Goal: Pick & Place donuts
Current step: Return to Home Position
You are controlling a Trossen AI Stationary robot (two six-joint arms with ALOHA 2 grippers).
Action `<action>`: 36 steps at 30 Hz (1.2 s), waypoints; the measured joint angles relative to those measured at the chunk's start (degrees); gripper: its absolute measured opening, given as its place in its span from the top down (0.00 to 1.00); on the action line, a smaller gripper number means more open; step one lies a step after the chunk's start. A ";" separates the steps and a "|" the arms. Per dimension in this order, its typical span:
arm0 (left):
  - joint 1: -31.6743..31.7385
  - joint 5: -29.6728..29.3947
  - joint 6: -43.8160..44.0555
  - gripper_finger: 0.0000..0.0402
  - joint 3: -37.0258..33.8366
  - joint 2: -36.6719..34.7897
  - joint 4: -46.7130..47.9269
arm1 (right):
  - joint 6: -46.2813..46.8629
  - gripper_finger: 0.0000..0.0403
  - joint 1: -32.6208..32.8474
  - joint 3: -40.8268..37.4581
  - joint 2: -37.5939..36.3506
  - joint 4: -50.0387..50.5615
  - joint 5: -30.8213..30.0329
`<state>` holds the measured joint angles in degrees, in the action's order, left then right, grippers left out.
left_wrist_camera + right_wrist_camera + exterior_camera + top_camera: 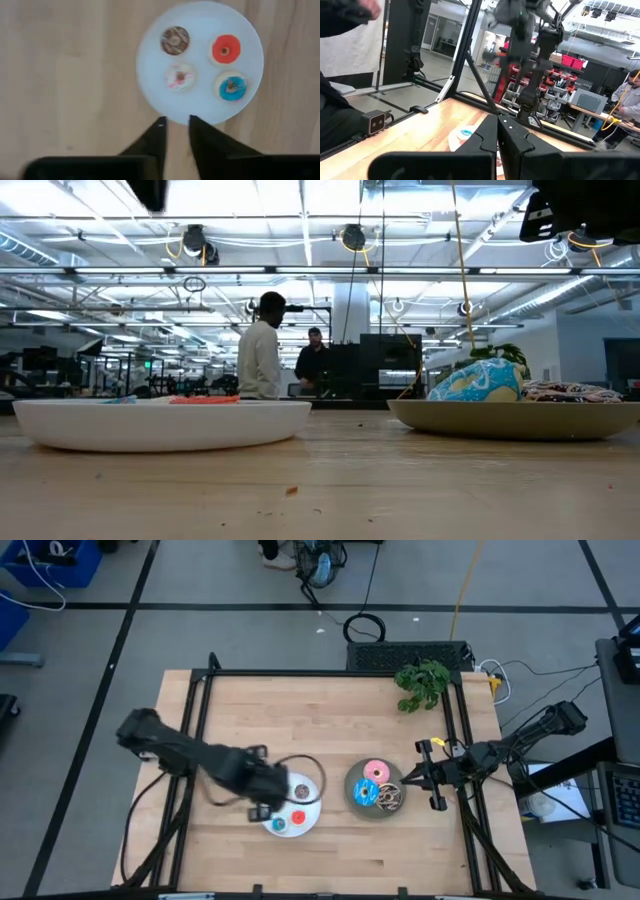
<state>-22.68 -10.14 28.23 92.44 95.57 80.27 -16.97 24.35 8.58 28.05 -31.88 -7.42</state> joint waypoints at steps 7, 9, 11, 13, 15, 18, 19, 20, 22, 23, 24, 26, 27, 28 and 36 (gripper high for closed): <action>-7.55 -24.92 -3.72 0.97 -7.57 -18.96 -5.96 | 0.00 1.00 0.01 0.00 -0.02 0.00 0.00; -7.78 -26.69 -4.95 0.98 -14.85 -26.58 -11.64 | 0.00 1.00 0.01 0.00 -0.02 0.01 0.00; -7.04 -27.98 -6.98 0.99 -23.44 -34.57 -19.76 | -0.10 1.00 0.01 0.00 0.00 0.02 0.00; -5.07 -29.68 -11.82 0.98 -32.63 -42.71 -30.61 | -1.48 1.00 0.01 -0.01 -0.02 0.02 0.00; -1.88 -28.44 -20.27 0.99 -41.17 -49.68 -46.21 | -2.32 1.00 0.01 0.00 0.00 -0.01 -0.01; 3.72 -17.70 -31.50 0.99 -50.97 -56.87 -63.96 | -1.75 1.00 0.03 0.00 0.00 -0.41 -2.03; 5.14 -14.99 -33.16 0.99 -52.91 -58.89 -64.97 | -1.30 1.00 0.03 0.00 0.00 -0.91 -3.87; 6.32 -13.91 -33.67 0.99 -54.42 -60.98 -63.77 | -1.05 1.00 0.01 0.00 0.00 -1.57 -6.30; 8.71 -13.80 -33.50 0.99 -57.13 -66.13 -61.04 | -0.92 1.00 -0.02 0.00 -0.02 -2.42 -9.23; 9.67 -13.21 -33.49 0.99 -58.21 -68.81 -60.45 | -0.93 1.00 -0.02 0.00 -0.04 -2.30 -9.02; 10.28 -11.48 -33.68 0.99 -59.40 -71.69 -60.85 | -1.08 1.00 -0.01 0.00 -0.02 -2.18 -8.12; 11.46 -7.79 -35.44 0.99 -62.43 -77.22 -64.70 | -1.14 1.00 -0.01 0.00 -0.02 -2.06 -6.07; 12.05 -6.70 -36.98 0.99 -64.40 -79.59 -68.09 | -1.28 1.00 -0.02 0.00 -0.02 -1.93 -6.04; 12.65 -5.56 -38.62 0.99 -66.30 -81.40 -70.91 | -1.37 1.00 -0.16 0.00 -0.02 -1.68 -6.23; 16.30 2.75 -41.76 1.00 -77.70 -87.16 -80.79 | 1.66 1.00 -5.93 -6.77 -0.13 -12.16 -7.54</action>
<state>-6.38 -7.39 -13.52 14.74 8.42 -0.52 -15.31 18.42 1.81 27.92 -44.04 -14.96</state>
